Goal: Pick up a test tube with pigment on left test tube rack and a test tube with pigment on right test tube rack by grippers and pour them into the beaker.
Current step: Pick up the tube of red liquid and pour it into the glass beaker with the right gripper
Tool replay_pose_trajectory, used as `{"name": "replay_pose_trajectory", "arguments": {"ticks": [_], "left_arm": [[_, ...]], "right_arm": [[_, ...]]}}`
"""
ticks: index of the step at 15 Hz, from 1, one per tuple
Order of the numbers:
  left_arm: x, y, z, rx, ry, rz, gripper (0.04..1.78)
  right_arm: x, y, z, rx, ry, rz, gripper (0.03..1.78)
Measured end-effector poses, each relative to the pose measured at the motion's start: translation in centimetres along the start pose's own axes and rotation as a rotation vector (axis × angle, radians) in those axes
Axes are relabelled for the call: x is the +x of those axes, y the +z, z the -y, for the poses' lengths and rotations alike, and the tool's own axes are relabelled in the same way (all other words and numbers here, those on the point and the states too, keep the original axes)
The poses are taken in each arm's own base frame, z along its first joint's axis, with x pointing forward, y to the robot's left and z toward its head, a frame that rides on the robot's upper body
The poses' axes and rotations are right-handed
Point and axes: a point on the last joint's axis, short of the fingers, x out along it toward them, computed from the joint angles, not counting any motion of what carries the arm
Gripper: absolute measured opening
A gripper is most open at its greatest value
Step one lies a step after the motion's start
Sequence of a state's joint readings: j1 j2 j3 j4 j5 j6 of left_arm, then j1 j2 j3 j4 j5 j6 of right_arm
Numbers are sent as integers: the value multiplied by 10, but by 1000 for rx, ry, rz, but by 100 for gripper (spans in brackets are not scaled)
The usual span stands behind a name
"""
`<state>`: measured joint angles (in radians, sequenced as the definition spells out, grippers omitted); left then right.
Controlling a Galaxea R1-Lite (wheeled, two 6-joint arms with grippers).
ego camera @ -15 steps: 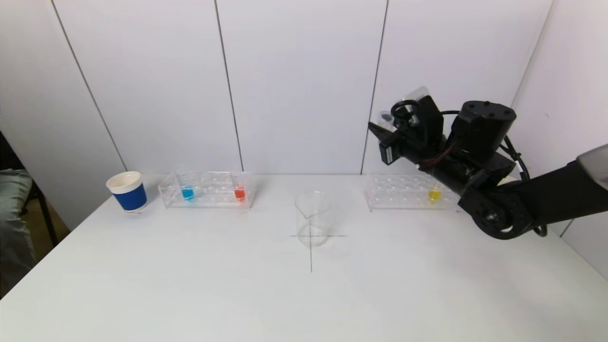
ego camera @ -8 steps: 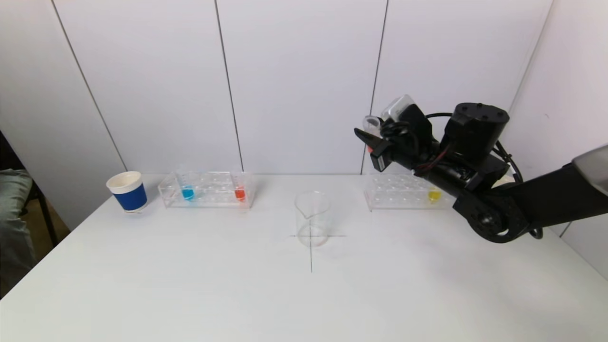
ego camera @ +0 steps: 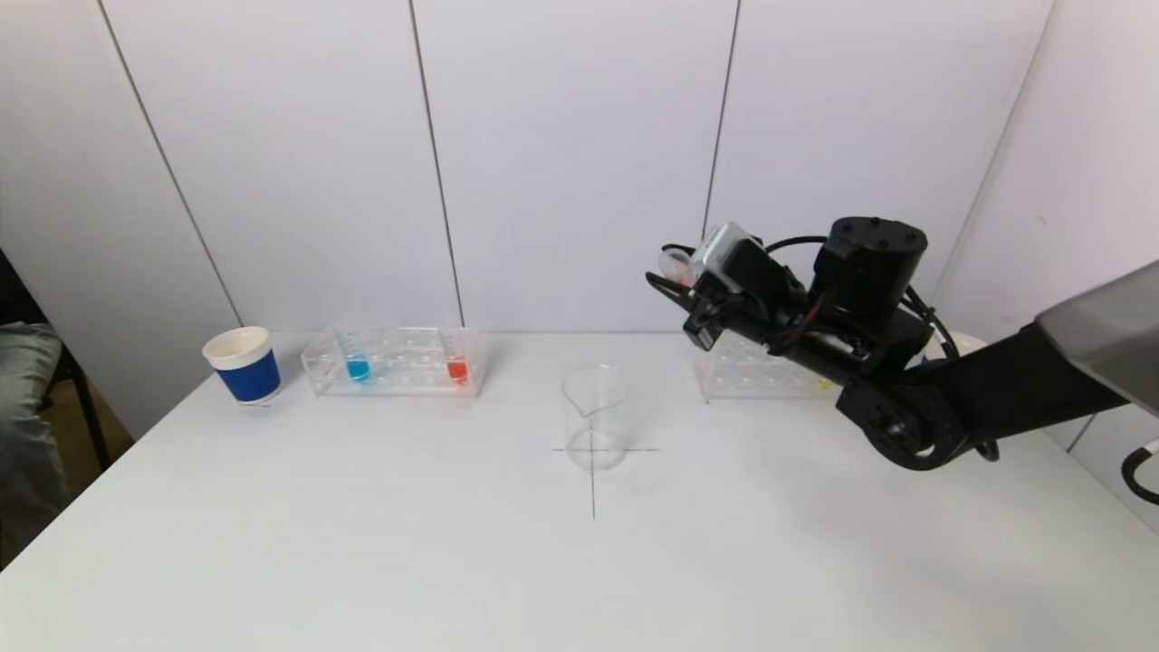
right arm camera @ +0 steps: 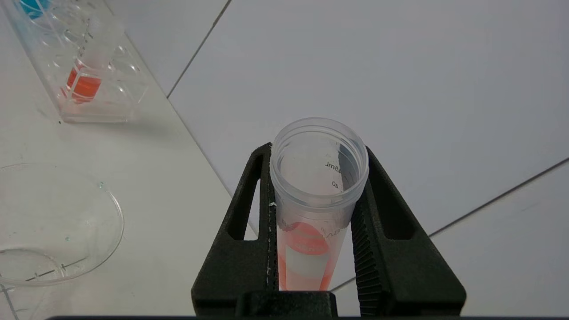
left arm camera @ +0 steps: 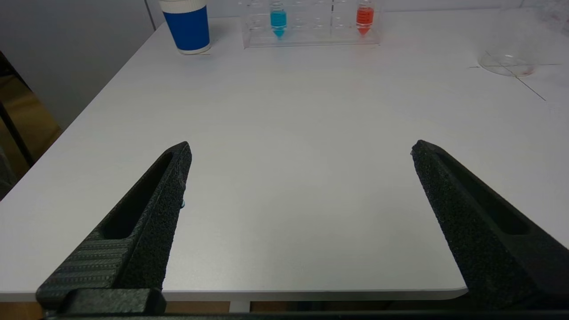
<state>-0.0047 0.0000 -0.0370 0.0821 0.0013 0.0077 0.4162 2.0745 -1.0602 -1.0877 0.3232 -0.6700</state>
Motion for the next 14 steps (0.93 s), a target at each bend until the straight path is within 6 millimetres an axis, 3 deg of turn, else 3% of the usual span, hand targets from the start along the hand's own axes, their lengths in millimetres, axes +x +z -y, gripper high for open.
{"name": "replay_pose_trajectory", "arguments": {"ticks": [14], "left_arm": [[0, 0, 0, 0, 0, 1, 173]], "right_arm": [[19, -6, -33, -162, 51, 89, 52]]}}
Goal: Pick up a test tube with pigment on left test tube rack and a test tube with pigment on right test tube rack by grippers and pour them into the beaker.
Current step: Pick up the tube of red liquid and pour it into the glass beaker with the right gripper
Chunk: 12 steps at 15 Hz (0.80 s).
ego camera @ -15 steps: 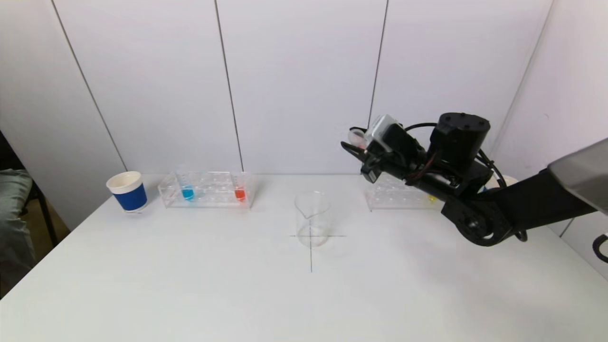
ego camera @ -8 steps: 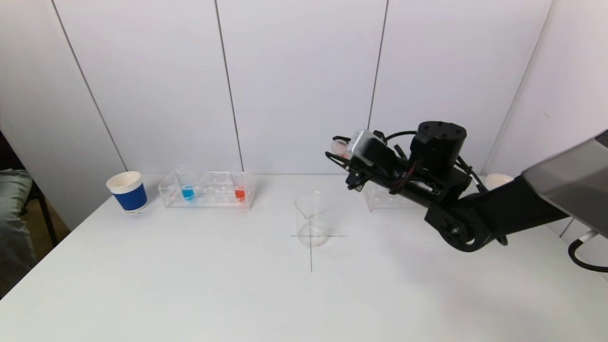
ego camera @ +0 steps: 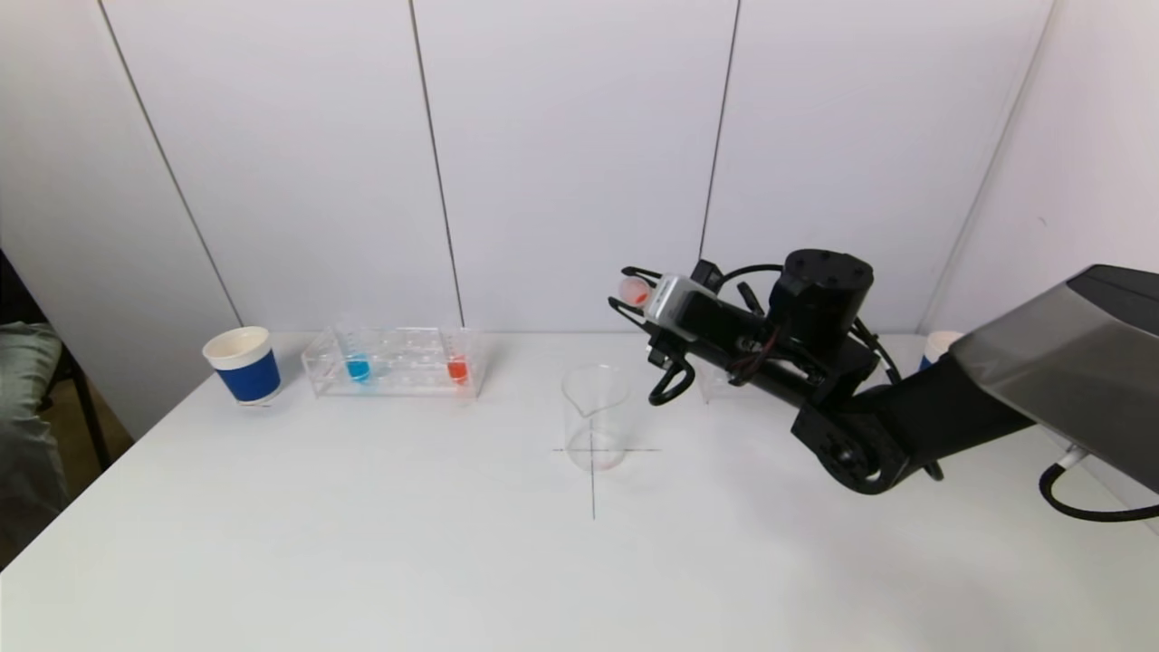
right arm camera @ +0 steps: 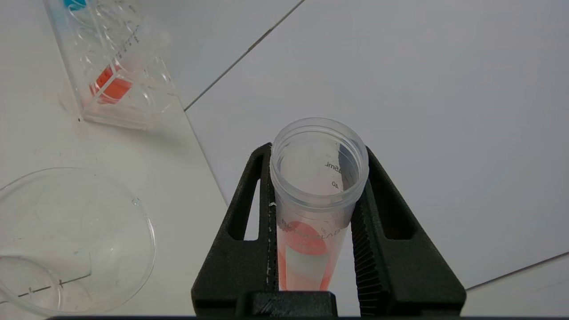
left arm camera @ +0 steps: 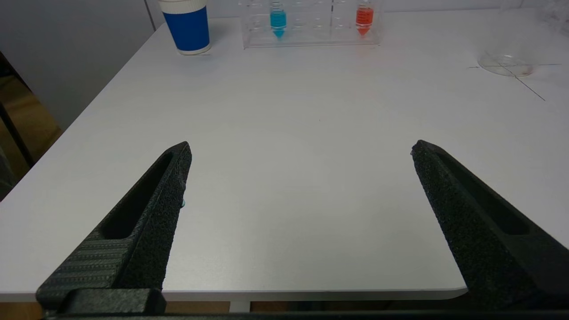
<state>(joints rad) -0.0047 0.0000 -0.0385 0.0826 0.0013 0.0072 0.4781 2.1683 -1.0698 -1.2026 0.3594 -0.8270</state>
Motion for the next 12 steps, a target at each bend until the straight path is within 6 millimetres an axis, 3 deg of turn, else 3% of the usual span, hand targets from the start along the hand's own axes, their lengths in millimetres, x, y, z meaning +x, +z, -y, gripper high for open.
{"name": "replay_pose_trajectory", "arguments": {"ticks": [12], "left_arm": [[0, 0, 0, 0, 0, 0, 173]], "right_arm": [[9, -3, -23, -72, 35, 4, 52]]}}
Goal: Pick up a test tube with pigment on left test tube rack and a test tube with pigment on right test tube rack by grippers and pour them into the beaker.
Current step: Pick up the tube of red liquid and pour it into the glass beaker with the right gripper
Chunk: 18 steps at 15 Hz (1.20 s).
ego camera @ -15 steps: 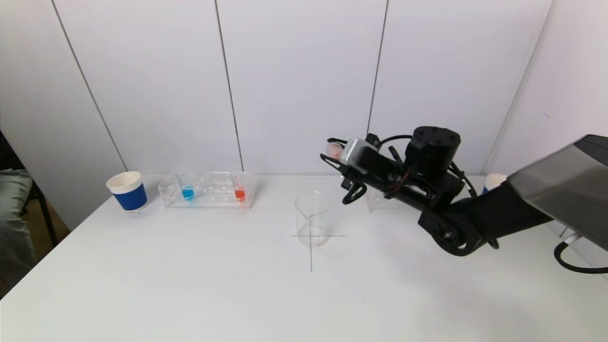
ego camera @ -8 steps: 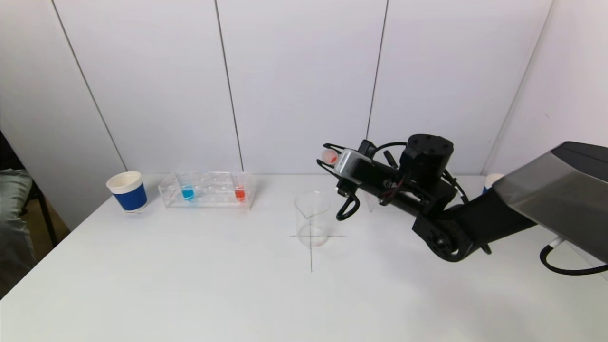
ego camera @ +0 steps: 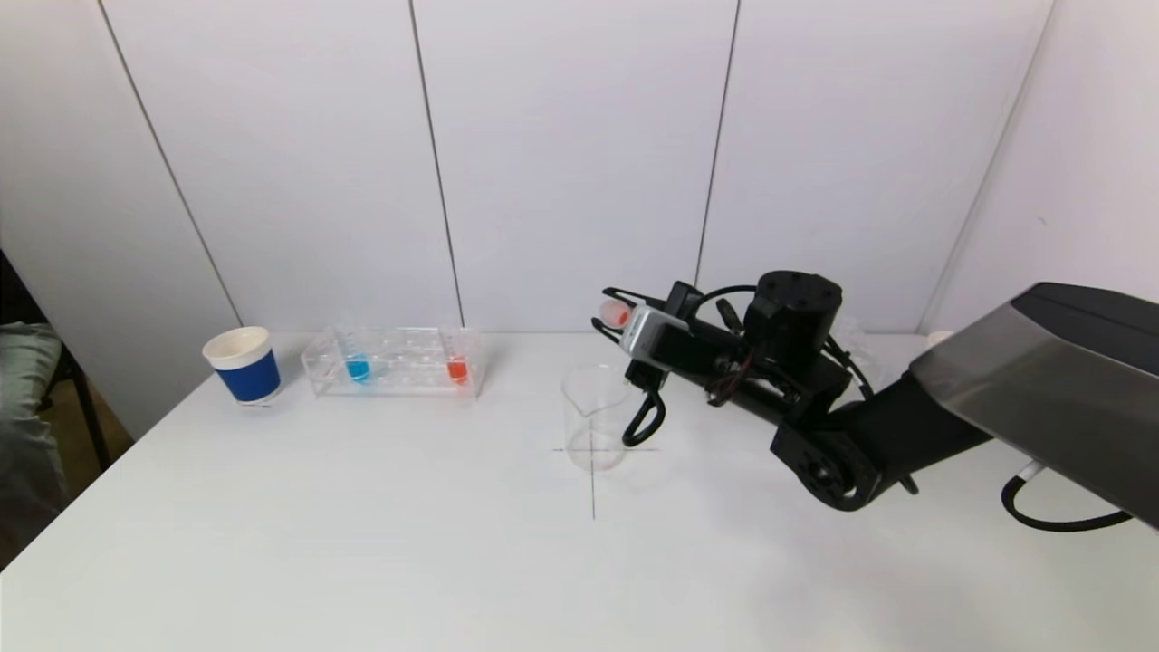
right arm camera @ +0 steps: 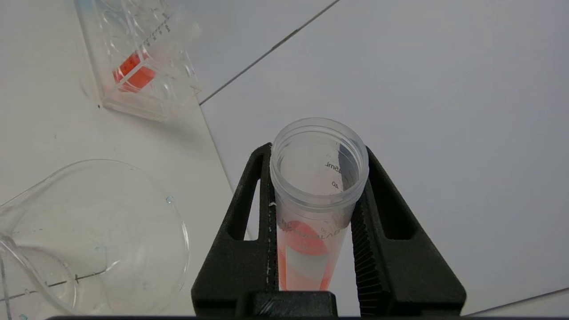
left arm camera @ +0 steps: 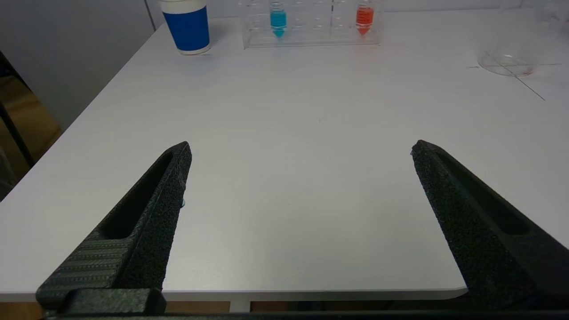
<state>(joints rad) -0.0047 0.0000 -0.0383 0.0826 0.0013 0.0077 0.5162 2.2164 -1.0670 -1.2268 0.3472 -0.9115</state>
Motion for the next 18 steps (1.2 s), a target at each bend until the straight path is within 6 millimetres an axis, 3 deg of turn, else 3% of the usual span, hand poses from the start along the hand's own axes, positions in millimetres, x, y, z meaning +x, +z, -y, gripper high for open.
{"name": "replay_pose_trajectory", "arguments": {"ticks": [18], "left_arm": [[0, 0, 0, 0, 0, 0, 173]], "right_arm": [[-2, -10, -11, -161, 29, -26, 52]]}}
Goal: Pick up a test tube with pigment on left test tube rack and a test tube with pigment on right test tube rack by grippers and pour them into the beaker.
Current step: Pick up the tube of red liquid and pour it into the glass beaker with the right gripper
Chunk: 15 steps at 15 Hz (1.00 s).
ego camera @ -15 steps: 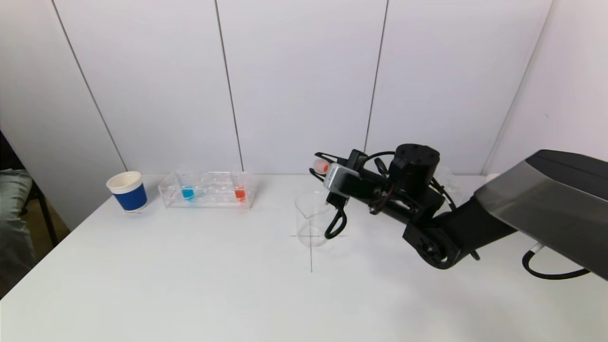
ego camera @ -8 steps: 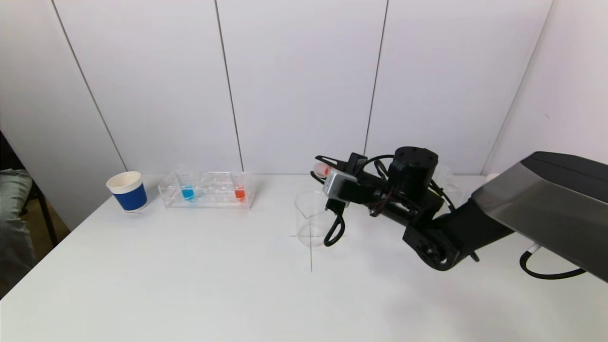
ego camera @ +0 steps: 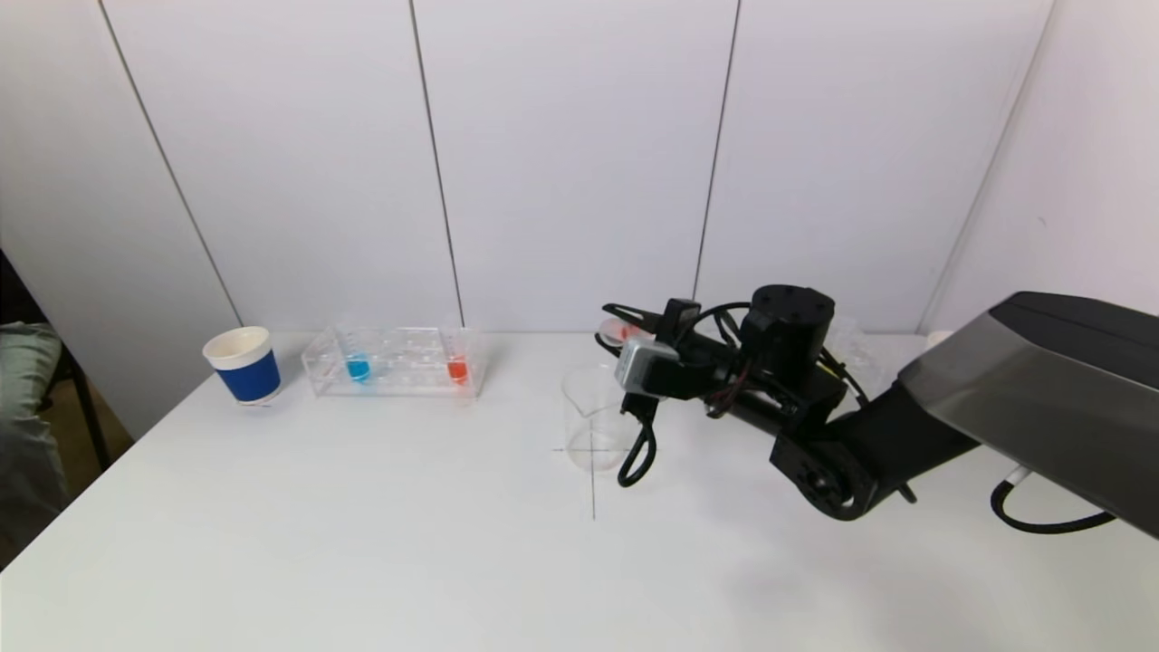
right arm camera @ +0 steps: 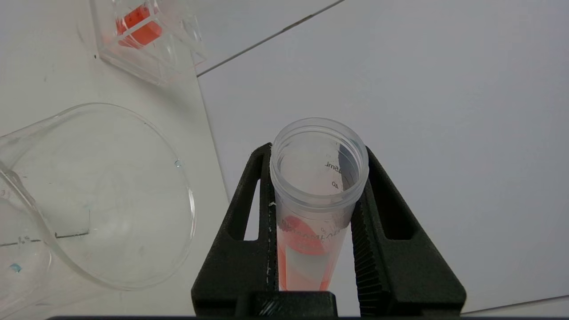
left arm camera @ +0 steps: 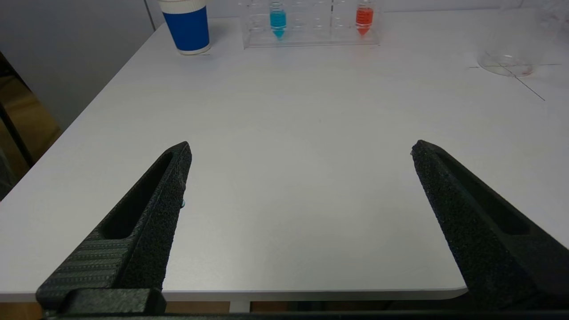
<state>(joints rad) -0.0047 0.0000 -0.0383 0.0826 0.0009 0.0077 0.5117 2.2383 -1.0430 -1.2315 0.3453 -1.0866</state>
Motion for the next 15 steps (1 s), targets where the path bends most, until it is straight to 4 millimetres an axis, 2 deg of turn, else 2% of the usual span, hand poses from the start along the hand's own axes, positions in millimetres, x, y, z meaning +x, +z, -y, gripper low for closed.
{"name": "replay_pose_trajectory", "arguments": {"ticks": [15], "left_arm": [[0, 0, 0, 0, 0, 0, 173]], "right_arm": [[-6, -2, 2, -140, 16, -22, 52]]}}
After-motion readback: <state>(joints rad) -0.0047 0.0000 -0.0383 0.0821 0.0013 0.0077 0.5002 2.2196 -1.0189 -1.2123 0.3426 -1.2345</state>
